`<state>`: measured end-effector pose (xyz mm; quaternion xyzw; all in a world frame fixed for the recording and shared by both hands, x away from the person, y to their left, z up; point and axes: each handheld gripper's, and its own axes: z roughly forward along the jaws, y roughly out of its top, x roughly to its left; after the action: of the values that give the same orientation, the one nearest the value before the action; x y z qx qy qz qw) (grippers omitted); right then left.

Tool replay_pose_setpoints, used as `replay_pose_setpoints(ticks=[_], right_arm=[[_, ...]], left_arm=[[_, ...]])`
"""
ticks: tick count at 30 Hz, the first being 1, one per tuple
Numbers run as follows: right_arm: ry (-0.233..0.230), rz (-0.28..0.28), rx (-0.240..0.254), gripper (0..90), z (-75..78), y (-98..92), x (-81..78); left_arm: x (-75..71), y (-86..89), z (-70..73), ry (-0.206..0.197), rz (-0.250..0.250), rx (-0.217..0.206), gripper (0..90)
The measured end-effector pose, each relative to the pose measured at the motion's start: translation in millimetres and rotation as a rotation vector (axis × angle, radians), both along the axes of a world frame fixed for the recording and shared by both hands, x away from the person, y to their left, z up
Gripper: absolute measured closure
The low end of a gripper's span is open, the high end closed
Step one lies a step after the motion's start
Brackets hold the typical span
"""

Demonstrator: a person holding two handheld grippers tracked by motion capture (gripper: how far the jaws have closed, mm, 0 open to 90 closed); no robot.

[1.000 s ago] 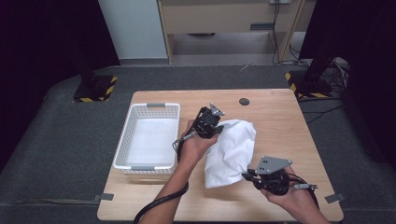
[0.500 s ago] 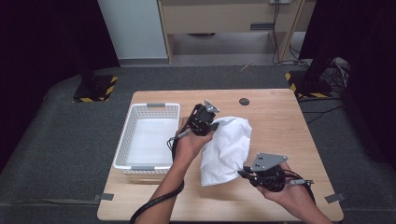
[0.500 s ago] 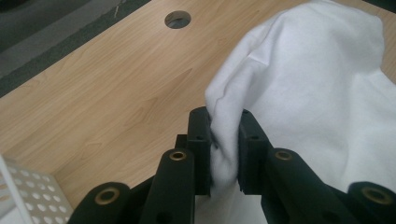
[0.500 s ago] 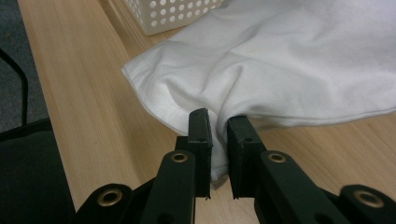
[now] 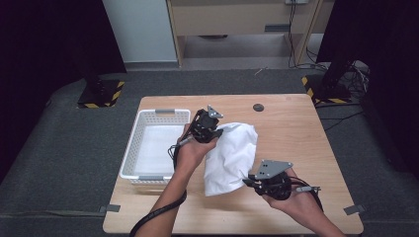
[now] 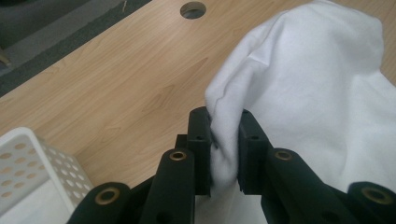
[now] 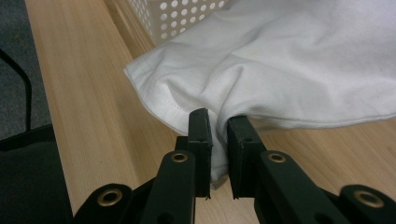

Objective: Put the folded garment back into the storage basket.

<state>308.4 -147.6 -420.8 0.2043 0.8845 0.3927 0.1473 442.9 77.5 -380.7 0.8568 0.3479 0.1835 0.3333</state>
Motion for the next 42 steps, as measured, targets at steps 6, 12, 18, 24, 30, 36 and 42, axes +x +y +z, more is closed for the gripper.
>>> replay_pose_setpoints(ticks=[6, 12, 18, 24, 30, 36, 42], right_arm=[[-0.006, 0.005, 0.001, 81.1, 3.0, 3.0, 1.6], [-0.020, 0.012, 0.006, 81.2, 11.4, 6.7, 2.9], [-0.022, 0.014, 0.004, 81.1, 12.6, 10.3, 3.7], [-0.017, 0.012, 0.002, 81.1, 12.2, 12.1, 4.5], [-0.018, 0.014, 0.002, 81.1, 13.2, 14.4, 4.9], [-0.016, 0.017, 0.001, 81.1, 13.6, 16.3, 6.5], [-0.014, 0.019, 0.003, 81.1, 12.7, 17.5, 6.5]], left_arm=[[1.6, 7.9, 6.6, -0.007, 0.007, -0.001, 79.4], [3.8, 12.0, 11.3, -0.012, 0.004, 0.003, 79.3], [5.2, 13.7, 12.0, -0.010, 0.001, 0.007, 79.4], [5.8, 14.8, 12.2, -0.008, -0.002, 0.006, 79.3], [6.0, 15.7, 13.2, -0.009, -0.002, 0.005, 79.3], [6.2, 16.9, 13.9, -0.010, 0.001, 0.003, 79.3], [5.5, 17.5, 13.7, -0.010, 0.000, 0.006, 79.4]])
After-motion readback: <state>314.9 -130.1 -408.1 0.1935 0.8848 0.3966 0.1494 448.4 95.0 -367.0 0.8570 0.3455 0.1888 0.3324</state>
